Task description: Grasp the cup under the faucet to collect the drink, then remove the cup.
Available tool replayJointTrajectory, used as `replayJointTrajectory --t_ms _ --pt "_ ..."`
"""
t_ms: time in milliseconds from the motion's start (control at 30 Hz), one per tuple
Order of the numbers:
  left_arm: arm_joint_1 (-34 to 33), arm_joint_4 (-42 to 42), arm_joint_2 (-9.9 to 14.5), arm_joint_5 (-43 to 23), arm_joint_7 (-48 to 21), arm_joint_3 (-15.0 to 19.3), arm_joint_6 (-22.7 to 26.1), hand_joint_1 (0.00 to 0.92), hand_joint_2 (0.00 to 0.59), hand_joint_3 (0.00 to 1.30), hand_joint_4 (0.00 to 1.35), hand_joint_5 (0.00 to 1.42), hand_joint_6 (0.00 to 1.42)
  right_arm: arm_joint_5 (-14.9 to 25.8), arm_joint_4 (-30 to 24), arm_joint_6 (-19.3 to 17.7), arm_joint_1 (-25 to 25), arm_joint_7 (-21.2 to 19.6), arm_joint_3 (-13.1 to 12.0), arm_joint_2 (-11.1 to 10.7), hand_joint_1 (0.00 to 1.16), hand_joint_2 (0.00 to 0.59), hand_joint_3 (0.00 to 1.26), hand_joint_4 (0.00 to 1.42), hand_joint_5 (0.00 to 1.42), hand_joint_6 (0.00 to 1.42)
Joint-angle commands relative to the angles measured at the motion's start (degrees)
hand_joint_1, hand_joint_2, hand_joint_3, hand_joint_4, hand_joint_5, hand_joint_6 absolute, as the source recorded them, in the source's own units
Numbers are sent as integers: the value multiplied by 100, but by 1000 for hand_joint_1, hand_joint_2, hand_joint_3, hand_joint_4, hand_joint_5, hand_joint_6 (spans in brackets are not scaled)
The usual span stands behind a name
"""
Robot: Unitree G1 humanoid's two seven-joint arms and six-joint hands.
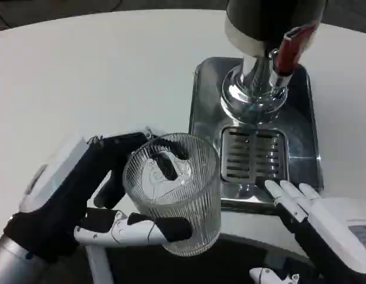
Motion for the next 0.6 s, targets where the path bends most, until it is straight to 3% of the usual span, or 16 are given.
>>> replayJointTrajectory --t_ms 33,600 --pt "1 -19 -23 -106 -1 4 -78 522 20 1065 1222 1376 1424 -14 -16 -3 43 61 -20 36 224 354 24 0 0 0" --pt "-14 -36 -38 -91 25 16 -85 522 17 1065 1222 1376 1424 17 -103 -1 157 49 -116 129 224 354 24 0 0 0"
